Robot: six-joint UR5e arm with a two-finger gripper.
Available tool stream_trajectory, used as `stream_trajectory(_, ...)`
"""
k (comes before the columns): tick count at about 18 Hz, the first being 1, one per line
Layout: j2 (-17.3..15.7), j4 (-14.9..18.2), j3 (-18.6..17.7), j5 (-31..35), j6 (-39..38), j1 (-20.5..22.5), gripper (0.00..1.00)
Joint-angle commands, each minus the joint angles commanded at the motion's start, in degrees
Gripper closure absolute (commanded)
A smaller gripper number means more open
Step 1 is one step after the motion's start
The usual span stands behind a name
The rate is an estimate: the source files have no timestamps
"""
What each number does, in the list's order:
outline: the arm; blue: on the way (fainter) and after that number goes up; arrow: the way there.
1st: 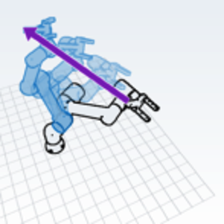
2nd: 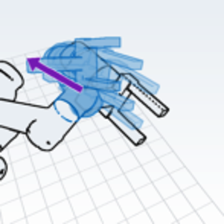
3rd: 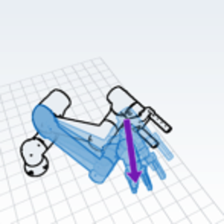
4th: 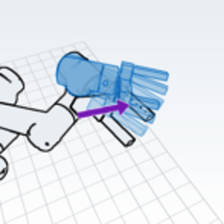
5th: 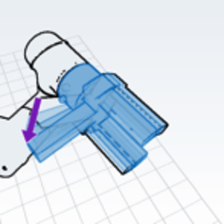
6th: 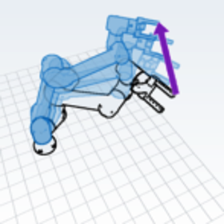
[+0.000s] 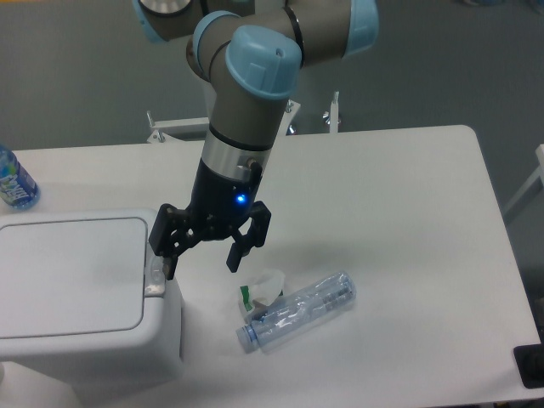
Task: Open the trash can
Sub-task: 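Press the gripper down on the trash can's button to pop the lid, then lift the gripper up and away from the opened trash can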
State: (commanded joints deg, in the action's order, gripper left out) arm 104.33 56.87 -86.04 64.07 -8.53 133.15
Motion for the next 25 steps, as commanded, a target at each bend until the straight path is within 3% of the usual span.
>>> stream_trajectory(13, 0.1, -0.1, 0.3, 0.2, 0.1, -0.1, 0.00)
stream_trajectory(18, -0.1, -0.1, 5.4, 0.6, 0.9, 1.2, 0.00)
stream_trajectory(22, -1.1, -0.4, 7.6, 2.4, 8.4, 5.2, 0.00)
stream_trajectory(25, -2.8, 0.4, 6.9, 11.0, 14.4, 7.7, 0.00)
